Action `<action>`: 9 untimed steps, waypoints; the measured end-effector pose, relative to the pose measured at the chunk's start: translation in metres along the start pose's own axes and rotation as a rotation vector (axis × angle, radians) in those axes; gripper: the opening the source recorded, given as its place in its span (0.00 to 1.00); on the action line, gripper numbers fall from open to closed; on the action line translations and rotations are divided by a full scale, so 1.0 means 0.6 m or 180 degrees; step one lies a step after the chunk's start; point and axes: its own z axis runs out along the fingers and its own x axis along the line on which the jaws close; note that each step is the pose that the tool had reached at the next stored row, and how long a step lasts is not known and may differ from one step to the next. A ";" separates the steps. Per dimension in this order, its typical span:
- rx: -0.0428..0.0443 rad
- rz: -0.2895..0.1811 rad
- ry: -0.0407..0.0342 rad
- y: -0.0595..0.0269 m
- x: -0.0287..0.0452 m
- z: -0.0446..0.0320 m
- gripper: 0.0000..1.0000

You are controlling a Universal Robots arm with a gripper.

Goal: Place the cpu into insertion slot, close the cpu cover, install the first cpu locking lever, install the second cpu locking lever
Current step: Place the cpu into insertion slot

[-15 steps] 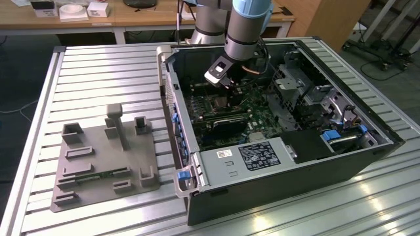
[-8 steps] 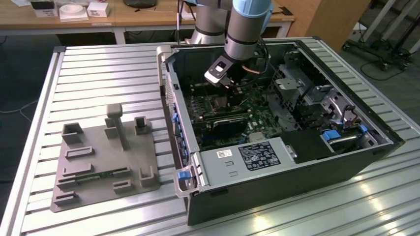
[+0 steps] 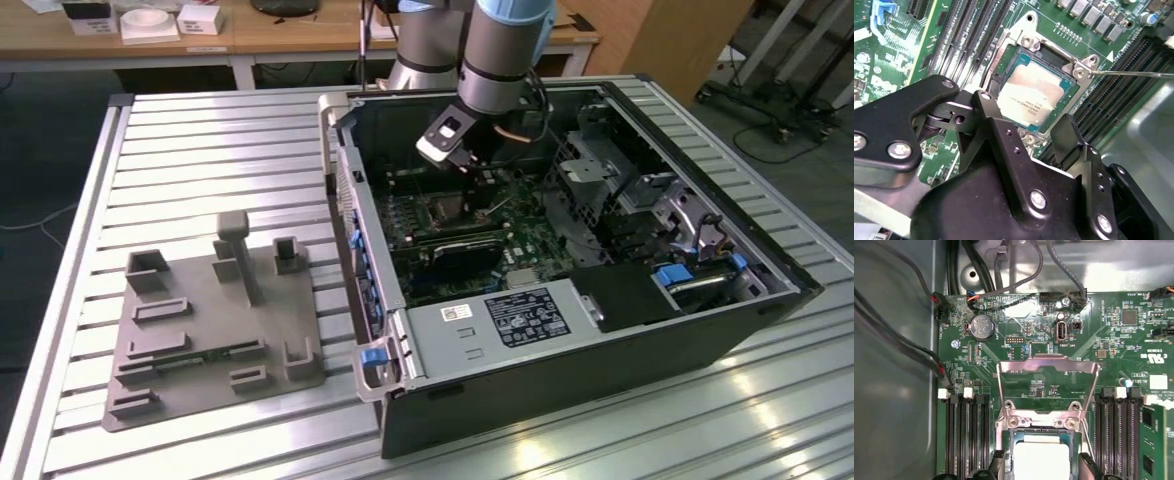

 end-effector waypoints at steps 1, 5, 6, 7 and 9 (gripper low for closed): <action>0.0002 0.0000 0.0000 0.000 0.000 -0.003 0.67; 0.0010 0.0000 0.0000 0.000 0.000 -0.013 0.67; 0.0010 0.0000 0.0000 0.000 0.000 -0.013 0.67; 0.0010 0.0000 0.0001 0.000 0.000 -0.013 0.67; 0.0010 0.0000 0.0000 0.000 0.000 -0.013 0.67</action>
